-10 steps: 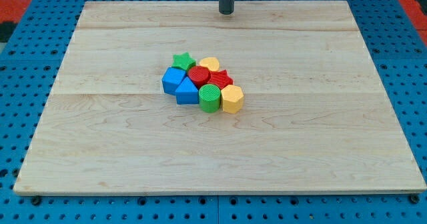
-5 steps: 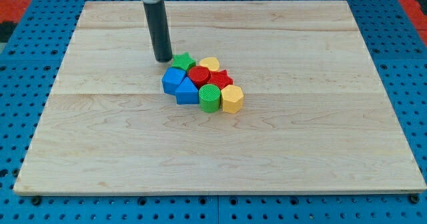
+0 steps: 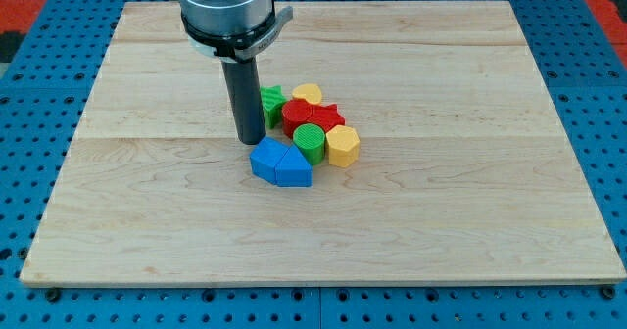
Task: Slide the blue cube along with the blue triangle to the bottom right
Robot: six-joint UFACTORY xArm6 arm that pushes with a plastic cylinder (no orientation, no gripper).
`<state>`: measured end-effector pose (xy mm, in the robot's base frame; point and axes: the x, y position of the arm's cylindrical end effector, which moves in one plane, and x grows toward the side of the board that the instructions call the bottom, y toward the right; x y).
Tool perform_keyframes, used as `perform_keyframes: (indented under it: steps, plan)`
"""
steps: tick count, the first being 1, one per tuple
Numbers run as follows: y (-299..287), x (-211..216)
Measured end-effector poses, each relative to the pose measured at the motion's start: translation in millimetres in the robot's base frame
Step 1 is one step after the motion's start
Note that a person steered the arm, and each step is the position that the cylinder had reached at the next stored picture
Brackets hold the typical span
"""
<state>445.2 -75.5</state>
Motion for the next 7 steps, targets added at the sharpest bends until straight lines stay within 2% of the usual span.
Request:
perform_keyframes:
  steps: [2,3,4,6,7]
  plan:
    - [-15,-3]
    - [-57,-16]
    - [-60,-6]
    - [41,47]
    - [77,51]
